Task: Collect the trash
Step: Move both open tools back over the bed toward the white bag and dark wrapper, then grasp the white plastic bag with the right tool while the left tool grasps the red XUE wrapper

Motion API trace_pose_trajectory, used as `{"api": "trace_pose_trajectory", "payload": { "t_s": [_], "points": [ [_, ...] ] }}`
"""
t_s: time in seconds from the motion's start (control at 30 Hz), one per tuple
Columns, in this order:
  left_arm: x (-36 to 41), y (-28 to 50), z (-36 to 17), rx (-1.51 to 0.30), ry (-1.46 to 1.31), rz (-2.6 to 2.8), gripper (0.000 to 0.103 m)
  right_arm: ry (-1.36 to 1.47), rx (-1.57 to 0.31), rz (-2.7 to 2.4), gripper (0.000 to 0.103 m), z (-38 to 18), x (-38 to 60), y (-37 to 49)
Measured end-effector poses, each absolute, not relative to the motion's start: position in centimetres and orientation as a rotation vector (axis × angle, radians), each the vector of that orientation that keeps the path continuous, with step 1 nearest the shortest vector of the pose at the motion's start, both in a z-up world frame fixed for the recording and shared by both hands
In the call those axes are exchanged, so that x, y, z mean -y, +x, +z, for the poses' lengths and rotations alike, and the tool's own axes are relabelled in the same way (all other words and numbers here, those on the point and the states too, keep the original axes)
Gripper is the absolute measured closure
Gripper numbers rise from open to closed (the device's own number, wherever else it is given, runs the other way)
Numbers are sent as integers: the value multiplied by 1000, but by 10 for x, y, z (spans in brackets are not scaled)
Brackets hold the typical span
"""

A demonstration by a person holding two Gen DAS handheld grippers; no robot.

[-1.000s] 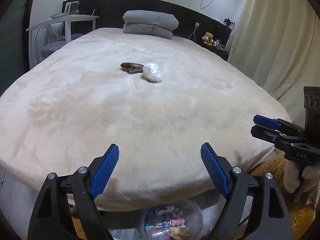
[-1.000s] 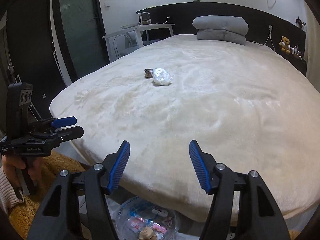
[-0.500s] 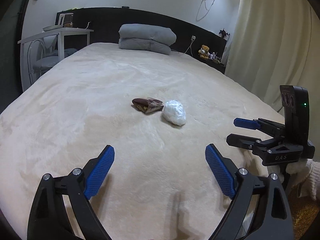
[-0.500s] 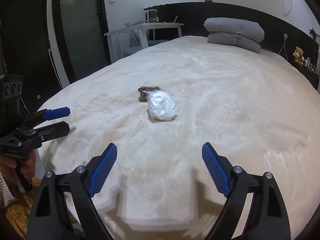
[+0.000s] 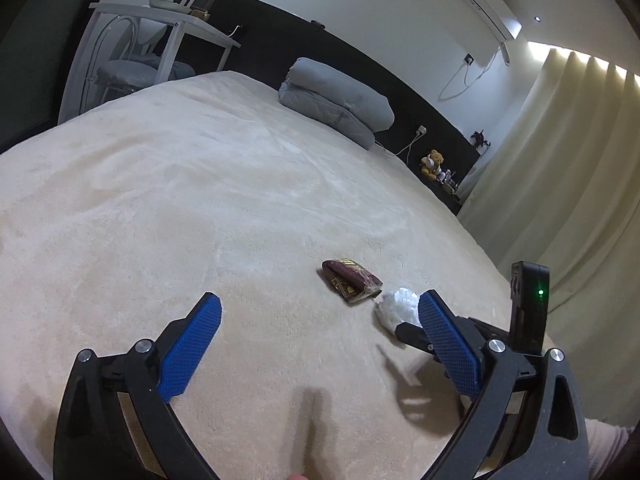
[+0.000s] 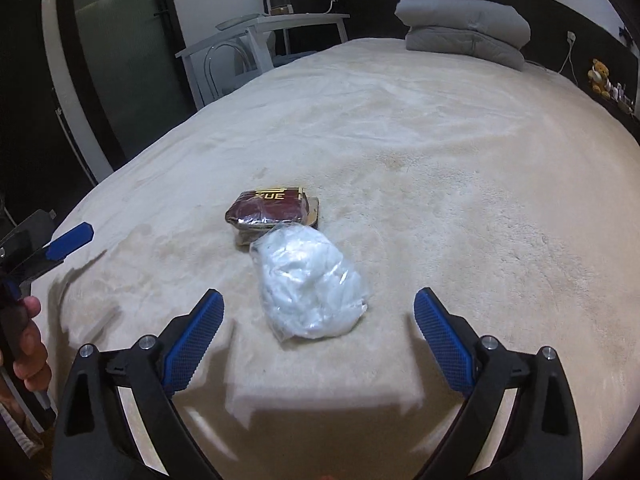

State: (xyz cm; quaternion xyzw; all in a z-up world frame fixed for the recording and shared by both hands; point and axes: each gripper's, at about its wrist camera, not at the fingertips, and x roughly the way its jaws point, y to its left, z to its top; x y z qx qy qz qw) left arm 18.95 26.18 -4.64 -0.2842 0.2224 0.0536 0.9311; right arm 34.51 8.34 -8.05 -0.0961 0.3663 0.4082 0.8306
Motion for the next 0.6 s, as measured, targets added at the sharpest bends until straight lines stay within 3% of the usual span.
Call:
{"api": "trace_pose_trajectory", "payload": {
  "t_s": [0.03, 0.1, 0.6],
  "points": [
    [-263, 191, -47, -456, -588, 111, 7, -194, -789, 859, 12, -81, -85, 349],
    [-265, 195, -47, -464, -592, 115, 7, -191, -825, 864, 51, -82, -89, 355],
    [-261, 210, -50, -484, -676, 102, 6, -182, -786, 882, 54, -60, -45, 331]
  ]
}}
